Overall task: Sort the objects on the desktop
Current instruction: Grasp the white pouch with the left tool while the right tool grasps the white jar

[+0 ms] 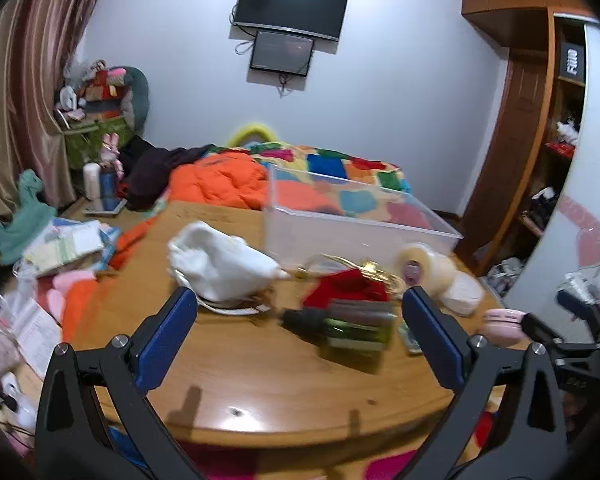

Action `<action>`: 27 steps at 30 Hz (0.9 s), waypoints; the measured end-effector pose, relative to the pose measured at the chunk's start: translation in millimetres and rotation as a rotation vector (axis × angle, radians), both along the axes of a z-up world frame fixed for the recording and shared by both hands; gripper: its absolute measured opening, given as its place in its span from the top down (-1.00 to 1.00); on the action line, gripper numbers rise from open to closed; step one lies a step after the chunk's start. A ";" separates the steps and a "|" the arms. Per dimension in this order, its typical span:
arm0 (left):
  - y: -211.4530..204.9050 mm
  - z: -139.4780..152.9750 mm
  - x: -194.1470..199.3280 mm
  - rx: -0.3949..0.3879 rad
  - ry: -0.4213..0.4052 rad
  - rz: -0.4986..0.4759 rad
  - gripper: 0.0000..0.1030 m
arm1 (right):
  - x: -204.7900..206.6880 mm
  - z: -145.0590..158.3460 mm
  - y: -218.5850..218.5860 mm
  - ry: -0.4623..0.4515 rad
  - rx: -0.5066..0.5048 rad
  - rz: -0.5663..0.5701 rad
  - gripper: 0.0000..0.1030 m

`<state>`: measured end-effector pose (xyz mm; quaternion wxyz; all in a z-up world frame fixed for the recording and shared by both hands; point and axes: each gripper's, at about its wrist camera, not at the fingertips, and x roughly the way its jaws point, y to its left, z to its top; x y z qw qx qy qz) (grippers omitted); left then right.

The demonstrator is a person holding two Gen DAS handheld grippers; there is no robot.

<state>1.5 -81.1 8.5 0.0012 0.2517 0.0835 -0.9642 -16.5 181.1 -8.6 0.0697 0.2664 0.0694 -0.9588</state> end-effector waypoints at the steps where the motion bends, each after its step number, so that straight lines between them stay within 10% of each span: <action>1: -3.2 0.8 -2.0 -0.012 -0.002 0.004 -1.00 | -1.3 0.6 -0.3 0.001 0.006 0.001 -1.00; 27: -59.4 -27.6 -133.4 -0.049 -0.385 -0.162 -1.00 | -124.3 -22.1 3.9 -0.321 0.033 0.166 -0.99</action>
